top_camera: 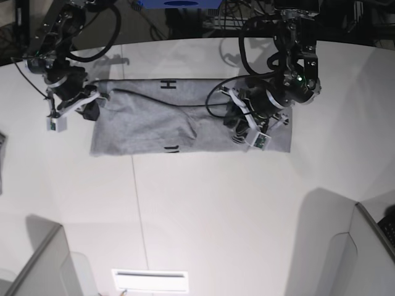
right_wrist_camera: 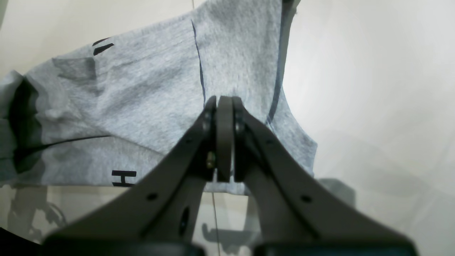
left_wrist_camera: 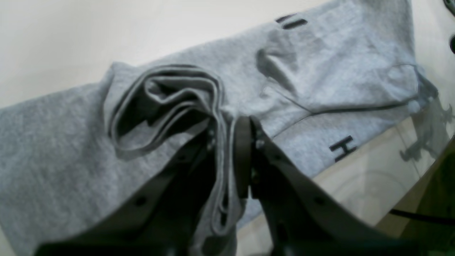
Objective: Fold the T-shirt properly
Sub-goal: 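Fold the strip end over toward the right gripper with the left gripper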
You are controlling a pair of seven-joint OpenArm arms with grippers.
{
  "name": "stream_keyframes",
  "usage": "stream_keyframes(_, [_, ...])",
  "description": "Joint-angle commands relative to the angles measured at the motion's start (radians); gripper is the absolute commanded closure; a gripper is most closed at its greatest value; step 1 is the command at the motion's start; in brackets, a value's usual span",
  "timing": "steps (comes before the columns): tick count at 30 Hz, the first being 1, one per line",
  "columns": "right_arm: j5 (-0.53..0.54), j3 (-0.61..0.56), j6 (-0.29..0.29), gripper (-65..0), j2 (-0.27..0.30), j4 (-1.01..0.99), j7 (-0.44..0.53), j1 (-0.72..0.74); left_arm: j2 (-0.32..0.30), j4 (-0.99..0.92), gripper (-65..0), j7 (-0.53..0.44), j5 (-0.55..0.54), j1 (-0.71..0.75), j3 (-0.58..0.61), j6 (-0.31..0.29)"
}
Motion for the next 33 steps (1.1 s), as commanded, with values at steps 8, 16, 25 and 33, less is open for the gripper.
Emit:
stream_keyframes(8, [0.016, 0.003, 0.000, 0.0, 0.005, 0.013, 0.021, 0.006, 0.003, 0.016, 0.0, -0.022, -0.015, -0.008, 0.009, -0.003])
stream_keyframes(16, [0.016, 0.003, 0.000, 0.0, 0.005, 0.013, 0.021, 0.006, 0.003, 0.016, 0.0, -0.022, -0.015, -0.008, 0.007, -0.003])
stream_keyframes(25, [0.016, 0.001, 0.000, 0.0, 0.005, 0.013, 0.021, 0.006, 0.010, -0.007, 0.0, -0.022, -0.021, -0.034, 0.013, -0.003])
stream_keyframes(33, [0.016, 0.001, 0.000, 0.0, 0.005, 0.013, 0.021, 0.006, 0.023, -0.038, 0.0, -0.022, -0.013, -0.043, 0.015, -0.003])
